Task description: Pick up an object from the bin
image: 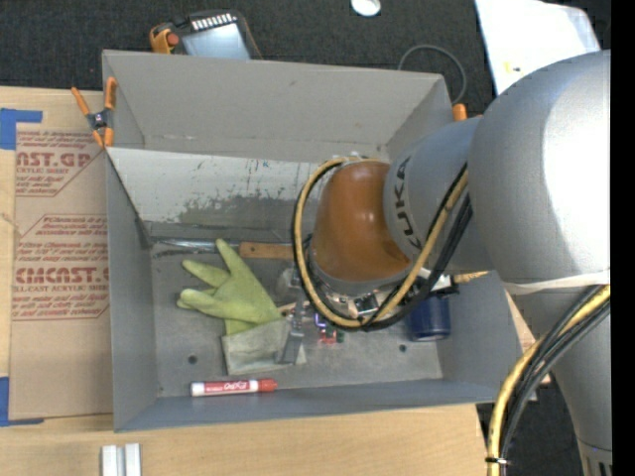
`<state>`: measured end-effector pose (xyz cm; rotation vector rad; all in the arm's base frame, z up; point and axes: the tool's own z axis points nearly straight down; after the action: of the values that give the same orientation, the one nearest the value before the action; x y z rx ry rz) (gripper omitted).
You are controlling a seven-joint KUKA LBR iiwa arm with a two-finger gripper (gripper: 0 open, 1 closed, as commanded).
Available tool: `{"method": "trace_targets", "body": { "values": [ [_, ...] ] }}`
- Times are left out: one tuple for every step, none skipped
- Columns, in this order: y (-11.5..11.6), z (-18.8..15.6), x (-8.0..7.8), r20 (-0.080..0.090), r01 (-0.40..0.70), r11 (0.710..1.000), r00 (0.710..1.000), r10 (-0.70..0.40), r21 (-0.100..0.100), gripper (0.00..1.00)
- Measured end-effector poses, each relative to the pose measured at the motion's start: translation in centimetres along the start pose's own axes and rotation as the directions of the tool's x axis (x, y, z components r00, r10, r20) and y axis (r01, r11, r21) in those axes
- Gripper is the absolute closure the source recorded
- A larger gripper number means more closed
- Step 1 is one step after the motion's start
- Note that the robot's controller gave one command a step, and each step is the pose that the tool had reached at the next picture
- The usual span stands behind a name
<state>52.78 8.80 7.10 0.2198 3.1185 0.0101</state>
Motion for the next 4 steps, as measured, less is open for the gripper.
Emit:
{"method": "trace_targets", "body": {
  "values": [
    [2.9, 0.1, 0.9, 0.003, 0.023, 1.0, 1.0, -0.023, 0.003, 0.0],
    [4.6, 0.1, -0.8, -0.001, 0.099, 0.995, 0.995, -0.099, -0.001, 0.0],
    [1.0, 0.0, -0.2, 0.002, -0.207, 0.978, 0.978, 0.207, -0.001, 0.0],
    [3.9, 0.1, 0.7, 0.004, 0.073, 0.997, 0.997, -0.073, 0.002, 0.0]
  ]
}}
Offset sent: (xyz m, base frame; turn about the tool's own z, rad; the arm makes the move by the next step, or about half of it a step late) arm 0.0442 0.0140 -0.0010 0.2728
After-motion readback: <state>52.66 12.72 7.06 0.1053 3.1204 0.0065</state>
